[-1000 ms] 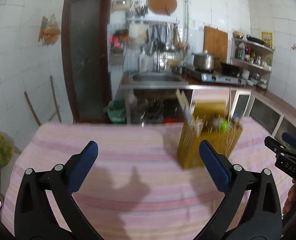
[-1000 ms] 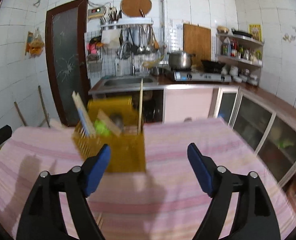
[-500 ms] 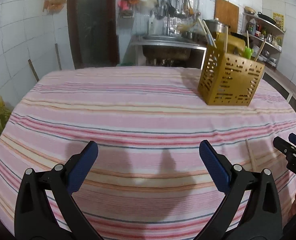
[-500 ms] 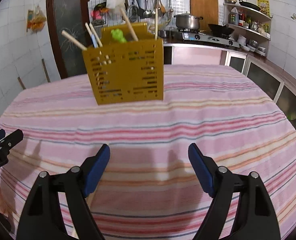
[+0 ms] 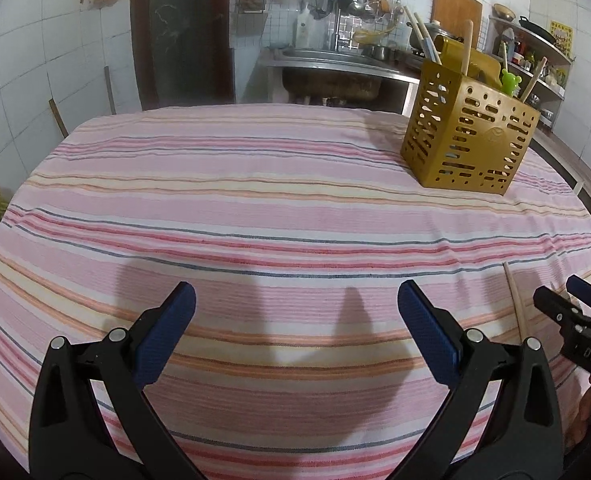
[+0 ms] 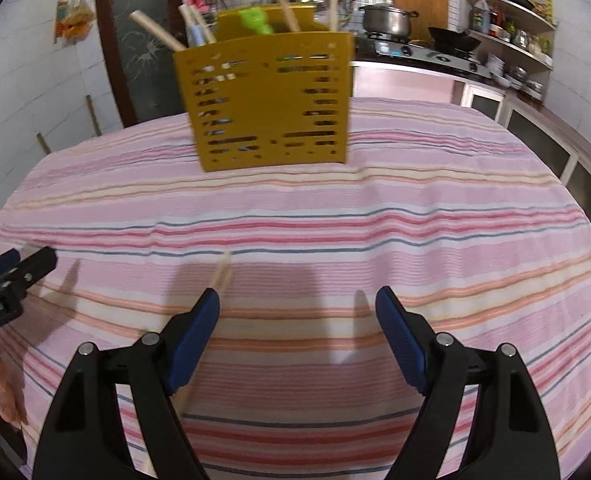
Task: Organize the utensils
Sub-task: 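Grasp a chopstick with the right tool while the left tool grasps another chopstick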
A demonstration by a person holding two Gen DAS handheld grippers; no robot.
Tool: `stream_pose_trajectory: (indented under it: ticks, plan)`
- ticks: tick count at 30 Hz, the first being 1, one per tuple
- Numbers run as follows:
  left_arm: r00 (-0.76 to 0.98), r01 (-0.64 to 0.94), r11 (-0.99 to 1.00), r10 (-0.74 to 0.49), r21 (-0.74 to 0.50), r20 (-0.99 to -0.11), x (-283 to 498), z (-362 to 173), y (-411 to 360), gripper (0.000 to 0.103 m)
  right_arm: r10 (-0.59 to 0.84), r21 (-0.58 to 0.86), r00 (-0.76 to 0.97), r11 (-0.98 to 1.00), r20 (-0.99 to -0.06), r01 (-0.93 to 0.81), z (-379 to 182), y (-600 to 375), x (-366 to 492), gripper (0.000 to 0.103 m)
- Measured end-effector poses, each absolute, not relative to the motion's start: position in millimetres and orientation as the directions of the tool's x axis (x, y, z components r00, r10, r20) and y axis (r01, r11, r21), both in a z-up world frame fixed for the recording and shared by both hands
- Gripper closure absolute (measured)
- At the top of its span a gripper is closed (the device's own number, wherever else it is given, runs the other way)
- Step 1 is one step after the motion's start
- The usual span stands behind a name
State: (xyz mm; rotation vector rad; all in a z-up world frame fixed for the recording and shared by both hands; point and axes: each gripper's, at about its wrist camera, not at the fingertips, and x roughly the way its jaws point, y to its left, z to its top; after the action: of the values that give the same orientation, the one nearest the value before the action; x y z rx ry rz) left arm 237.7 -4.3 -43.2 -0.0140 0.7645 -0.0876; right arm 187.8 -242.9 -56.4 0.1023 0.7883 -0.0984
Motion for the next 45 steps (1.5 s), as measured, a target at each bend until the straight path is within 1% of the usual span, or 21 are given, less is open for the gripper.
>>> stream_pose_trajectory:
  ticks: [2, 4, 7, 8, 11, 12, 13, 14, 16, 17, 18, 21, 25, 31, 34, 36, 38, 40, 44, 45]
  plan:
    - [0.715, 0.070, 0.997, -0.082, -0.045, -0.695, 239, -44, -4, 0.005, -0.061, 0.032, 0.690, 0.992, -0.721, 0.122, -58, -235, 190, 0.024]
    - [0.713, 0.064, 0.997, -0.083, -0.053, -0.696, 240, -44, -2, 0.005, -0.102, -0.009, 0.674, 0.990, -0.732, 0.140, -60, -230, 192, 0.025]
    - [0.715, 0.054, 0.997, -0.082, -0.062, -0.694, 241, -44, -1, 0.005, -0.106, -0.007, 0.659, 0.989, -0.745, 0.151, -61, -227, 189, 0.026]
    - [0.716, 0.053, 0.997, -0.080, -0.060, -0.693, 241, -44, -1, 0.005, -0.108, -0.008, 0.648, 0.988, -0.754, 0.154, -62, -224, 188, 0.031]
    - [0.721, 0.053, 0.997, -0.071, -0.048, -0.689, 240, -44, -2, 0.005, -0.116, -0.022, 0.625, 0.987, -0.772, 0.156, -66, -214, 184, 0.040]
    - [0.722, 0.053, 0.998, -0.070, -0.045, -0.688, 240, -43, -2, 0.005, -0.127, -0.037, 0.624, 0.987, -0.771, 0.156, -65, -209, 181, 0.048]
    - [0.724, 0.051, 0.998, -0.067, -0.043, -0.686, 239, -43, -2, 0.005, -0.121, -0.031, 0.621, 0.988, -0.775, 0.154, -64, -206, 180, 0.060]
    - [0.725, 0.049, 0.998, -0.065, -0.042, -0.686, 239, -42, -3, 0.005, -0.105, -0.015, 0.615, 0.988, -0.781, 0.151, -62, -203, 179, 0.066]
    - [0.721, 0.043, 0.998, -0.066, -0.051, -0.690, 239, -40, -4, 0.005, -0.088, -0.004, 0.608, 0.990, -0.789, 0.138, -61, -197, 180, 0.086]
    - [0.717, 0.043, 0.997, -0.070, -0.057, -0.693, 239, -39, -5, 0.005, -0.086, -0.015, 0.606, 0.993, -0.791, 0.121, -62, -193, 183, 0.090]
    - [0.710, 0.045, 0.997, -0.079, -0.067, -0.700, 240, -37, -7, 0.005, -0.094, -0.031, 0.610, 0.993, -0.787, 0.113, -63, -192, 185, 0.091]
    - [0.706, 0.060, 0.995, -0.096, -0.076, -0.702, 236, -31, -17, 0.005, -0.077, -0.009, 0.612, 0.994, -0.787, 0.113, -60, -205, 185, 0.096]
    - [0.709, 0.092, 0.995, -0.093, -0.039, -0.699, 230, -28, -39, 0.005, -0.089, -0.010, 0.604, 0.991, -0.792, 0.132, -60, -238, 182, 0.096]
    - [0.635, 0.180, 0.980, -0.179, -0.082, -0.751, 227, -36, -94, 0.005, -0.078, 0.027, 0.605, 0.986, -0.792, 0.163, -61, -299, 179, 0.096]
    - [0.625, 0.234, 0.971, -0.194, -0.056, -0.756, 223, -39, -123, 0.005, -0.084, 0.043, 0.610, 0.981, -0.788, 0.191, -61, -324, 179, 0.096]
    - [0.622, 0.261, 0.965, -0.192, -0.030, -0.759, 222, -43, -141, 0.006, -0.060, 0.070, 0.611, 0.980, -0.789, 0.187, -63, -335, 181, 0.096]
    - [0.604, 0.276, 0.961, -0.174, 0.000, -0.778, 225, -50, -156, 0.013, -0.042, 0.085, 0.615, 0.981, -0.788, 0.176, -64, -340, 182, 0.096]
    - [0.563, 0.296, 0.955, -0.181, -0.007, -0.806, 229, -59, -166, 0.033, -0.047, 0.074, 0.618, 0.983, -0.784, 0.169, -65, -338, 183, 0.096]
    - [0.579, 0.275, 0.961, -0.145, 0.025, -0.803, 231, -65, -175, 0.038, -0.060, 0.059, 0.625, 0.984, -0.779, 0.169, -67, -335, 183, 0.096]
    - [0.579, 0.273, 0.962, -0.142, 0.027, -0.803, 232, -65, -176, 0.043, -0.058, 0.063, 0.625, 0.984, -0.778, 0.169, -67, -336, 182, 0.096]
